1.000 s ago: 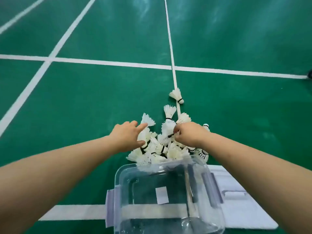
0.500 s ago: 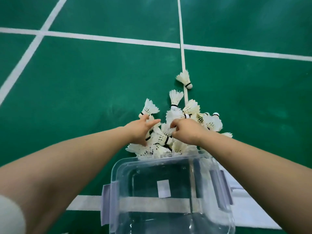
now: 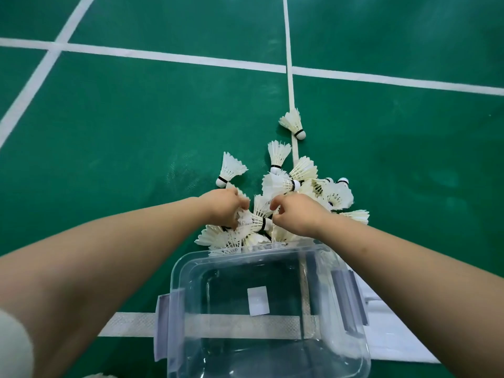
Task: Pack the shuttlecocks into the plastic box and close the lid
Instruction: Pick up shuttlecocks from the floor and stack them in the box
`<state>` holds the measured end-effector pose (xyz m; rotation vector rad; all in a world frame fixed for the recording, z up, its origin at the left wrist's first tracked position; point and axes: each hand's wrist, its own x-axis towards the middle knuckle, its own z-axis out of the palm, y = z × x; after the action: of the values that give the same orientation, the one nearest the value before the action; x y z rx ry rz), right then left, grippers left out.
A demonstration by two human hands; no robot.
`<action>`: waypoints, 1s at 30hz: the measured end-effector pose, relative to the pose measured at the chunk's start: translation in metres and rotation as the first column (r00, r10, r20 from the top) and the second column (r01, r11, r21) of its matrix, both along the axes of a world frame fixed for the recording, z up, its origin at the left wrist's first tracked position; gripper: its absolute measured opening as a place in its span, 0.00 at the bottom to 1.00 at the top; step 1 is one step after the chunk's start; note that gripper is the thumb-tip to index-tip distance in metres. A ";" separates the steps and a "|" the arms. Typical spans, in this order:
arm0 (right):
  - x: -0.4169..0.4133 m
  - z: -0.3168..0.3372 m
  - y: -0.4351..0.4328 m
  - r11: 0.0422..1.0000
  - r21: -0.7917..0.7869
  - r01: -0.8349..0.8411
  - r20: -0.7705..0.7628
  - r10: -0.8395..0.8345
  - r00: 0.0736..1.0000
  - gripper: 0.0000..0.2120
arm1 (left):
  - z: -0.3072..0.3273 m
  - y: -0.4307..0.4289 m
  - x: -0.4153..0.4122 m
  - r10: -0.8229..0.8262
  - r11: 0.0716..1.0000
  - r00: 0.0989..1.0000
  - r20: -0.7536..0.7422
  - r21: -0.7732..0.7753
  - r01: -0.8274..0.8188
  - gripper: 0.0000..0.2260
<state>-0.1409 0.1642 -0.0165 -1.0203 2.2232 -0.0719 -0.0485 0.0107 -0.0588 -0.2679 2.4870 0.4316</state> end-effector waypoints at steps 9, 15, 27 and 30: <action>0.008 0.005 0.004 1.000 0.006 -0.021 0.002 0.021 1.000 0.16 | 0.016 -0.003 0.015 0.002 1.000 0.986 -0.166 -0.014 -0.004 0.13; 0.018 0.025 0.004 0.992 -0.127 -0.025 -0.074 0.016 0.997 0.15 | 0.053 -0.017 0.026 0.054 0.996 0.959 -0.279 -0.057 -0.073 0.11; 0.089 0.109 0.013 0.781 -0.381 -0.494 -0.400 0.342 0.850 0.33 | 0.145 0.025 0.089 0.220 0.975 0.954 -0.201 0.024 -0.220 0.11; 0.111 0.128 0.021 0.718 -0.382 -0.582 -0.395 0.443 0.805 0.32 | 0.160 0.035 0.107 0.208 0.978 0.966 -0.156 0.010 -0.209 0.11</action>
<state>-0.0304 0.1850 0.1116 -2.0288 2.1057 -0.2659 0.0583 0.0459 0.1011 -0.5198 2.6236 0.5502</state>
